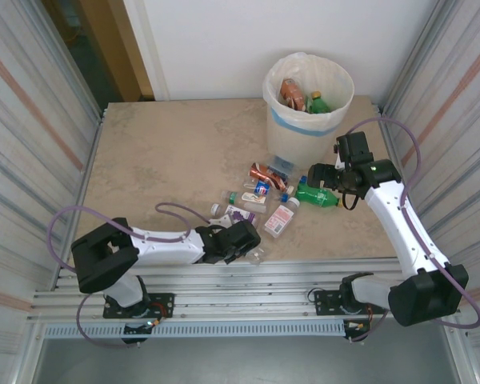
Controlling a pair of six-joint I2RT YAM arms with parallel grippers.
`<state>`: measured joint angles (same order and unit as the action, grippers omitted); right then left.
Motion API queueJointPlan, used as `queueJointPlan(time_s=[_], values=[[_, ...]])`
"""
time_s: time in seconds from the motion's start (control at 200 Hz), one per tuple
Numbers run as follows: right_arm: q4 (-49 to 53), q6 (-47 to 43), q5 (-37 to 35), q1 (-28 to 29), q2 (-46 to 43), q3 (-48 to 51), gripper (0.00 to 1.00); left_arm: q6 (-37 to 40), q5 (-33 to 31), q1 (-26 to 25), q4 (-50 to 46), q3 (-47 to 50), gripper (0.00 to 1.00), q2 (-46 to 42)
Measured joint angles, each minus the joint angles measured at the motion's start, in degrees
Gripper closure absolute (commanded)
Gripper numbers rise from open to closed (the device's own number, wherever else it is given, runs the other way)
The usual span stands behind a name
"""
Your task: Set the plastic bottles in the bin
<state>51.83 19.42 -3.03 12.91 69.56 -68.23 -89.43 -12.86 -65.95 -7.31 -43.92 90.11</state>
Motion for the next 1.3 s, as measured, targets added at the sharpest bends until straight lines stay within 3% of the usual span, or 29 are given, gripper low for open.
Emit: queueJointPlan(time_s=[0.321,0.812,1.052,1.297], values=[[0.00,0.00,0.00,-0.02,-0.31,0.00,0.02,-2.36,-0.37,0.37,-0.11,0.68,0.54,-1.16],[-0.48,0.00,0.04,-0.02,-1.16,-0.02,0.02,-2.75,-11.67,0.37,-14.25,2.97,0.60,-22.36],[-0.92,0.02,-0.02,-0.02,-2.01,-0.02,0.02,9.68,-18.60,5.22,-17.66,0.92,0.65,-29.44],[-0.87,0.02,-1.09,-0.02,-4.04,0.00,0.02,30.27,-16.81,15.02,-10.64,-9.09,0.65,-28.89]])
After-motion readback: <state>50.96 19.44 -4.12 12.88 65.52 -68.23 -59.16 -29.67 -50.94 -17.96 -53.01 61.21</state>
